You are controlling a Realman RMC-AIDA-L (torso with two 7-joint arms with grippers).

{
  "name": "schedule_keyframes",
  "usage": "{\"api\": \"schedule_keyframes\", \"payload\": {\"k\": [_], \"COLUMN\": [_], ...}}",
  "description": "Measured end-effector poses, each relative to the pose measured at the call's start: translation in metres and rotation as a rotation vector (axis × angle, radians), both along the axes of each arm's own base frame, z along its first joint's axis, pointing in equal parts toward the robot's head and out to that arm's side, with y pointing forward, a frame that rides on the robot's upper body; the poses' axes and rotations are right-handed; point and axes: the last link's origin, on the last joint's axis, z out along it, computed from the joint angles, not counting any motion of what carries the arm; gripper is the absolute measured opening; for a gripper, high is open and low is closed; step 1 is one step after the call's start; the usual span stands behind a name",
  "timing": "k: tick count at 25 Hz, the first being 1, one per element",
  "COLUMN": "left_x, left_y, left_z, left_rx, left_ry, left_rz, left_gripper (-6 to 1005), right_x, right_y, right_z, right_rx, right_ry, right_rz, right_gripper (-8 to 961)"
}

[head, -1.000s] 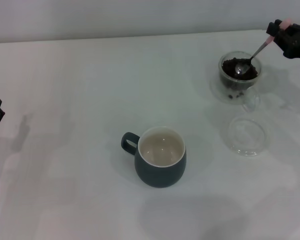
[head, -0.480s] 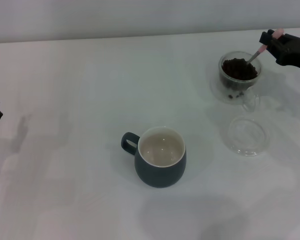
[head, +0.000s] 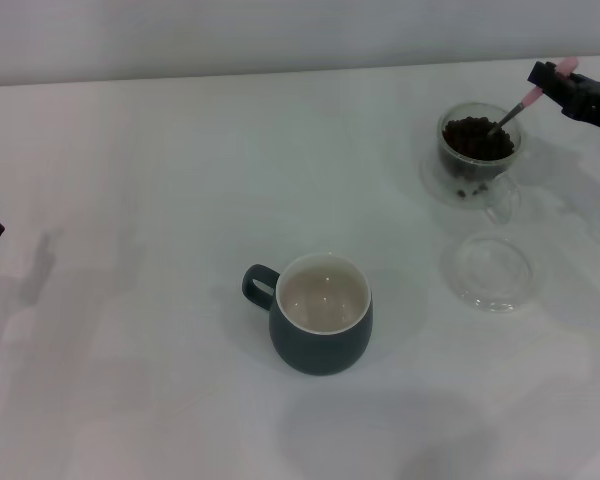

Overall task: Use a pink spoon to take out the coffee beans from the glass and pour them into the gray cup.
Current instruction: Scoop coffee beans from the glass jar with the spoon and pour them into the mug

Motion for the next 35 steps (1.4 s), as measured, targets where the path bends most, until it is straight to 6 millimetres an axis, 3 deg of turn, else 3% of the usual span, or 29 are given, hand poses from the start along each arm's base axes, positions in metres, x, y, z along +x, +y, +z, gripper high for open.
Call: {"api": "schedule_keyframes", "payload": {"k": [21, 35], "left_x": [0.000, 0.000], "left_y": [0.004, 0.011], "left_z": [0.005, 0.012], "left_rx": [0.021, 0.044], "left_ry": [-0.003, 0.003], "left_rz": [0.003, 0.002], "left_gripper": [864, 864], "right_x": [0.016, 0.017], "right_y": [-0.005, 0.005], "right_z": [0.000, 0.002], "right_rx": [0.054, -0.012], "right_ry": [0.224, 0.312], "right_rz": [-0.159, -0.257], "right_gripper": [155, 156]}}
